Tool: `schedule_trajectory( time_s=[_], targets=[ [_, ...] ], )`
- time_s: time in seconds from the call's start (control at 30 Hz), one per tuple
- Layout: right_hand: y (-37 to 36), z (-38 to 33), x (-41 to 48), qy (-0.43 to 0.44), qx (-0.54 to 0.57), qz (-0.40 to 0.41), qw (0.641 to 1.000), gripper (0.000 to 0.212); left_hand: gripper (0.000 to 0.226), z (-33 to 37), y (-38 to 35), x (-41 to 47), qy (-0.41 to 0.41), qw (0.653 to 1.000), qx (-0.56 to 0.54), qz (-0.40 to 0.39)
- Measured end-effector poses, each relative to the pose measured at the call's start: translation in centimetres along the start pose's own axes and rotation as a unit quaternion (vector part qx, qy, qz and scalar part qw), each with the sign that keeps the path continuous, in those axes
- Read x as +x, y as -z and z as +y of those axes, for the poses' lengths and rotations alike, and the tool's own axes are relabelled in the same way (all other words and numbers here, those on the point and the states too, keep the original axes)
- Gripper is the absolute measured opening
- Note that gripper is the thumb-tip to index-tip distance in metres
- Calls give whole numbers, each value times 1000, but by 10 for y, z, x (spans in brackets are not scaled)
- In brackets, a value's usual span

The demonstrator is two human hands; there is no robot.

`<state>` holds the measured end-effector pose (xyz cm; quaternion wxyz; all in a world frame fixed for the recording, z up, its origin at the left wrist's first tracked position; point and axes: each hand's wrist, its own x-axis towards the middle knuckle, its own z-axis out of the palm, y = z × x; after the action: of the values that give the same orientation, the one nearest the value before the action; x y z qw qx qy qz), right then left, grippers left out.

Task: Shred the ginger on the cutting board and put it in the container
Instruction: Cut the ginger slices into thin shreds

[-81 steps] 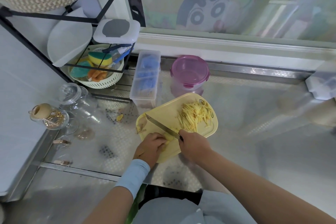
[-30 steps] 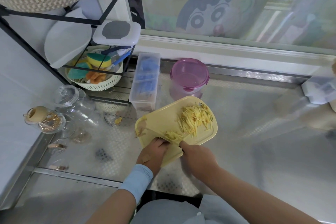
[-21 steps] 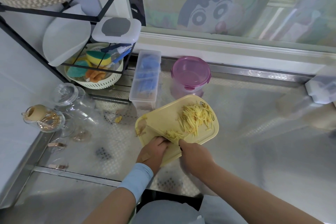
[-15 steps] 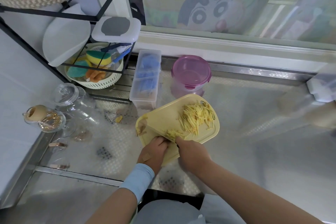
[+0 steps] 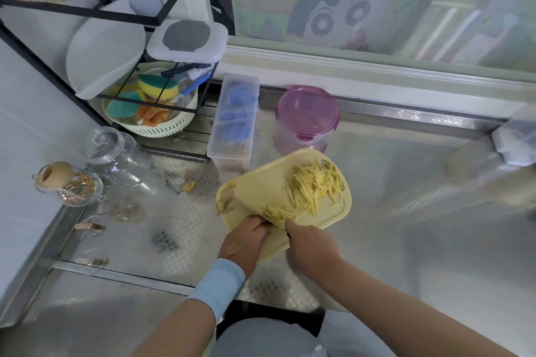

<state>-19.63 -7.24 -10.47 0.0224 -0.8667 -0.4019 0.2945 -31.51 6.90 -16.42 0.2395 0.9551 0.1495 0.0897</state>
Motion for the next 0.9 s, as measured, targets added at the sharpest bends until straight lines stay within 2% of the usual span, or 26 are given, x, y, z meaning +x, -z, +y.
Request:
schedule_trajectory(
  time_s=[0.1, 0.2, 0.3, 0.4, 0.47, 0.6, 0.77, 0.9],
  targets=[
    [4, -3, 4, 7, -1, -6, 1000, 25, 23, 1, 0, -1, -4, 1000, 5, 8],
    [5, -3, 1, 6, -1, -2, 1000, 26, 27, 1, 0, -1, -11, 1000, 13, 20],
    [3, 0, -6, 1, 4, 10, 1000, 31, 21, 3, 3, 0, -6, 1000, 2, 18],
    [2, 9, -15, -1, 6, 19, 1000, 25, 19, 2, 0, 0, 10, 1000, -7, 13],
    [3, 13, -18, 6, 8, 24, 1000, 20, 25, 1, -1, 0, 17, 1000, -8, 17],
    [7, 10, -20, 15, 2, 22, 1000, 20, 29, 1, -2, -1, 5, 1000, 9, 22],
    [11, 9, -22, 13, -6, 12, 1000, 18, 21, 2, -4, 0, 18, 999, -21, 19],
    [11, 8, -16, 9, -15, 0, 1000, 16, 25, 1, -4, -1, 13, 999, -38, 18]
  ],
)
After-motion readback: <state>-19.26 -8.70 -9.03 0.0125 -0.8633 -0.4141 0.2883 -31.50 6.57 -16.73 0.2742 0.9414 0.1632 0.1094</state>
